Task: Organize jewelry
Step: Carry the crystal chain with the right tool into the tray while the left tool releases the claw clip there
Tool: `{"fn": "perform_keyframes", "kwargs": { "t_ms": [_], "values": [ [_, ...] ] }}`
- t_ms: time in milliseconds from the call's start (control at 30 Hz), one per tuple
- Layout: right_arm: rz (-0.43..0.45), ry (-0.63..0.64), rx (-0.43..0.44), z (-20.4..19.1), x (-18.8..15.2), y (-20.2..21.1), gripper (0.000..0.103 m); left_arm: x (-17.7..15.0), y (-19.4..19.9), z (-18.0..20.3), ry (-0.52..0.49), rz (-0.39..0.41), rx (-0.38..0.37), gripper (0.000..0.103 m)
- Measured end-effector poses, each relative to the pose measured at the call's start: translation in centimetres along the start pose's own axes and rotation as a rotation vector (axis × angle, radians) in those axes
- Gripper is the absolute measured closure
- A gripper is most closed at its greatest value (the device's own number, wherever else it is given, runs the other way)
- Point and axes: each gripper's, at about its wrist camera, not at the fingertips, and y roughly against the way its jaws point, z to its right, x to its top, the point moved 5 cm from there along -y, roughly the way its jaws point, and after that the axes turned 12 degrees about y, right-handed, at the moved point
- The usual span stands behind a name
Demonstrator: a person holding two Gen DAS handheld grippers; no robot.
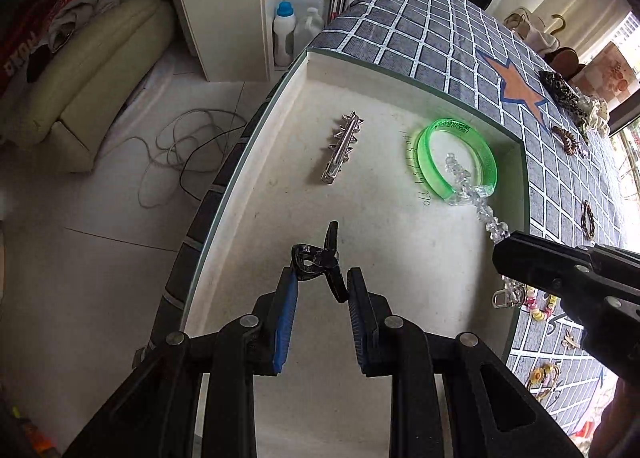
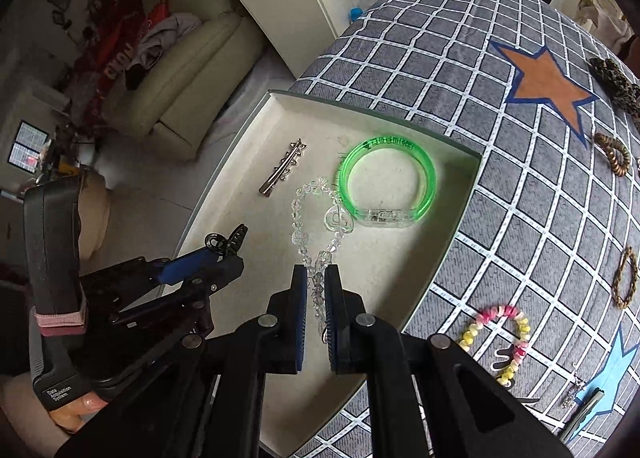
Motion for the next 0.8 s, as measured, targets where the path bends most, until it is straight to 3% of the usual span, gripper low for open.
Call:
{"fn": "perform_keyframes", "kwargs": {
  "t_ms": [333,800],
  "values": [
    [-0.068,-0.010,0.016,0.2,1.2,-4.9,0.094,1.4,-1.9,0.7,-0.008,0.026,0.028,0.070],
    [-0.099,-0.049,-0.008,2.2,1.7,-6.4,0.093,1.8,-2.5,0.9,-0.033,0.047,0.100,0.070]
  ]
}}
